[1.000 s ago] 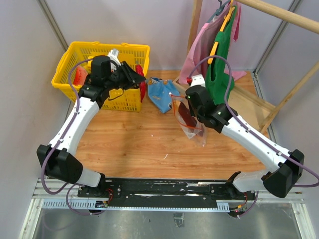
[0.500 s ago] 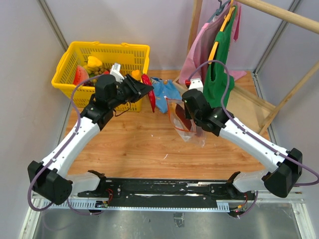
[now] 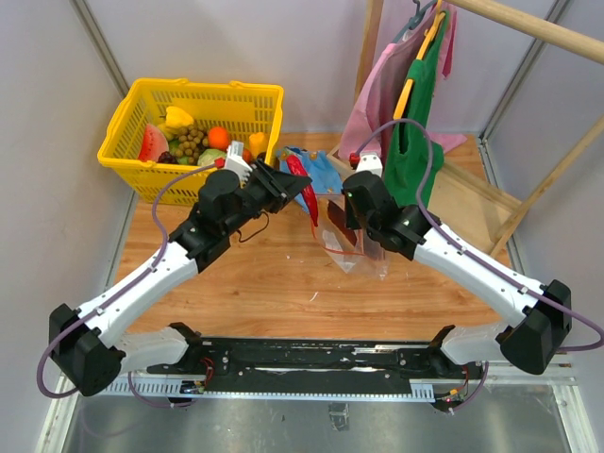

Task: Place the food in the zip-top bag and seal the zipper
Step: Place the fake vegetable in the zipper food storage bag.

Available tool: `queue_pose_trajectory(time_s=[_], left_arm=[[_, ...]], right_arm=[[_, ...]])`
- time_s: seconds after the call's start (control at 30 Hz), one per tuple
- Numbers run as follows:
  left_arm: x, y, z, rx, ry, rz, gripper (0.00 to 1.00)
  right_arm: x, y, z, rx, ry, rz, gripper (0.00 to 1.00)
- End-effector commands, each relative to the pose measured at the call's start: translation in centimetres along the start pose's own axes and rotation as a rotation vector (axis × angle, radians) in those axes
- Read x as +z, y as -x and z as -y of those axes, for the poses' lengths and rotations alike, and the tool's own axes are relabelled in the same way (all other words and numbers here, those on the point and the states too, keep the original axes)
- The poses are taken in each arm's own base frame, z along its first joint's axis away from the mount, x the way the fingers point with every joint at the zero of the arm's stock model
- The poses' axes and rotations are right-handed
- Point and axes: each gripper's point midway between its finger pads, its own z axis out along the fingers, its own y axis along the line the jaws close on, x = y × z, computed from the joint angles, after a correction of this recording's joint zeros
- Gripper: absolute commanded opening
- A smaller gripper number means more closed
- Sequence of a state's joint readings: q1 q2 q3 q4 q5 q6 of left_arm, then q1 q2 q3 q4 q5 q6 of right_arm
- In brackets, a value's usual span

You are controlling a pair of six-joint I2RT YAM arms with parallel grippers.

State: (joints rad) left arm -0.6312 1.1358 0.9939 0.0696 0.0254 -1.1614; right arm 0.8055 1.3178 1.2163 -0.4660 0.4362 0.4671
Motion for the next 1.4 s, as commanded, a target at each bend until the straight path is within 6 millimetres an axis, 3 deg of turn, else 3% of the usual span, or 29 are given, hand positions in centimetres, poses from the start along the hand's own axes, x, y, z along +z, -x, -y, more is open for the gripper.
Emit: queue_pose_trajectory(time_s=[0.0, 0.23, 0.8, 1.0, 1.1, 1.37], left_arm=[[0.8, -1.0, 0.8, -0.031, -0.042, 0.033, 0.00], [1.9, -4.1, -0.7, -0.010, 0.000, -0.017, 0.00], [1.7, -9.9, -5.3, 0.023, 0.138, -0.074, 0.05], [1.6, -10.6, -6.4, 0.064, 0.186, -0.089, 0.14], [1.4, -11.4, -6.8, 0.070, 0.199, -0.114, 0.23], [1.1, -11.4, -6.3, 0.084, 0.198, -0.110, 0.43]], right_arm=[[-0.8, 0.3, -1.4, 0.027, 0.060, 0.020, 0.01], [-0.9, 0.4, -1.6, 0.016, 0.078, 0.025, 0.01], [-1.2, 1.9, -1.8, -0.029, 0.101, 0.076, 0.01], [-1.3, 2.3, -2.0, -0.041, 0.108, 0.088, 0.01], [-1.4, 2.9, -1.9, -0.039, 0.103, 0.108, 0.01], [-1.3, 3.8, -1.9, -0.045, 0.108, 0.127, 0.01]])
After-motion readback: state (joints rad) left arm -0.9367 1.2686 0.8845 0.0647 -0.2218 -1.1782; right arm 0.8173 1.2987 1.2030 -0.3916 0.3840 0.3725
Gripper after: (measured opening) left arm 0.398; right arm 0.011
